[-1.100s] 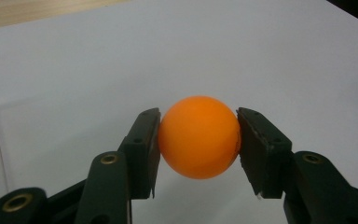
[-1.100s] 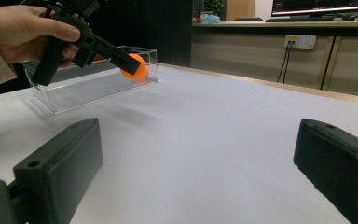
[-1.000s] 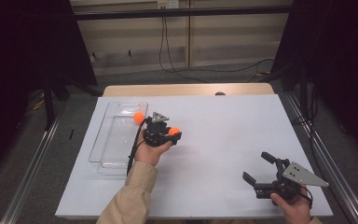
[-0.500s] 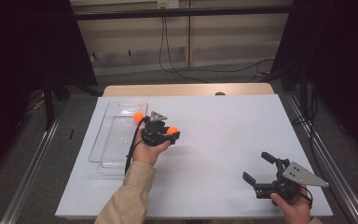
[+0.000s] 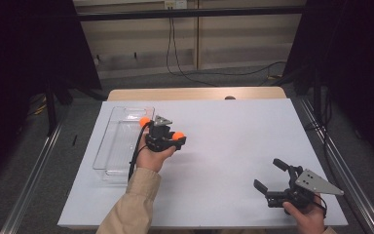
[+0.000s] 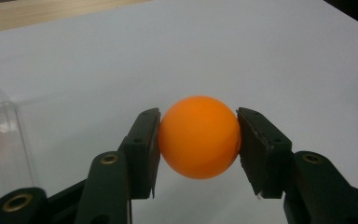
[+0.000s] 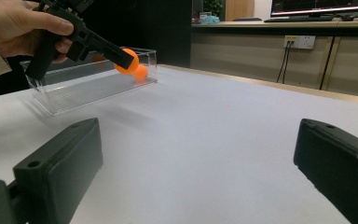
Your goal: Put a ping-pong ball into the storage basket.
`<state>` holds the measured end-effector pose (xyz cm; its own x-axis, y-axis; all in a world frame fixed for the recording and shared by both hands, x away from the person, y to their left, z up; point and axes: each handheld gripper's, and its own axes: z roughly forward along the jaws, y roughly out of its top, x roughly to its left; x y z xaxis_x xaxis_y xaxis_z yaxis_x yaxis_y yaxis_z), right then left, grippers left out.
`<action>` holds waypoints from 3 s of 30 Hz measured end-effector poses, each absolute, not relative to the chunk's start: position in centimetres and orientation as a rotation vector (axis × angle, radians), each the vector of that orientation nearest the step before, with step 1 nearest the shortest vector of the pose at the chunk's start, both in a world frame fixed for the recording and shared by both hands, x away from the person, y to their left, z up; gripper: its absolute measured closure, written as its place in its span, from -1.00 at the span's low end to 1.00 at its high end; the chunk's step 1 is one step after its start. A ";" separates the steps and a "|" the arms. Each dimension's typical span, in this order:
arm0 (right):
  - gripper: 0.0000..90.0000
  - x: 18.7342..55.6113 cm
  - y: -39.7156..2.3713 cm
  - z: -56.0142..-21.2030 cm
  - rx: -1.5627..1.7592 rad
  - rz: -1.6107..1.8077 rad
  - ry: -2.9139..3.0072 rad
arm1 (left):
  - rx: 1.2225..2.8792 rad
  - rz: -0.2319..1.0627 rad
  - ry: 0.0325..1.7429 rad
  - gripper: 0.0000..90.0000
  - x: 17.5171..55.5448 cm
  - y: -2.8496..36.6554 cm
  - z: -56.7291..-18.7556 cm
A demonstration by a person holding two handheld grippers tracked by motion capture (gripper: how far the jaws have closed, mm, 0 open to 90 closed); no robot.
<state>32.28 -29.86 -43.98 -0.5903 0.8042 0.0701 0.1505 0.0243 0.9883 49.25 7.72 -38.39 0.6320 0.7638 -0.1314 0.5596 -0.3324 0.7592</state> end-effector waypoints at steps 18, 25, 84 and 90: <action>-0.99 32.3 -29.9 -44.0 0.975 1.607 1.776 | 2.031 0.318 1.044 0.14 49.1 8.3 -37.8; -0.99 32.3 -29.9 -44.0 0.972 1.609 1.777 | 2.036 0.315 1.047 0.14 49.1 8.6 -37.7; -0.99 32.3 -29.8 -44.0 0.972 1.610 1.776 | 2.044 0.347 1.063 0.14 49.0 10.9 -36.1; -0.99 32.3 -29.8 -43.9 0.973 1.607 1.777 | 2.041 0.354 1.073 0.14 49.0 11.0 -36.0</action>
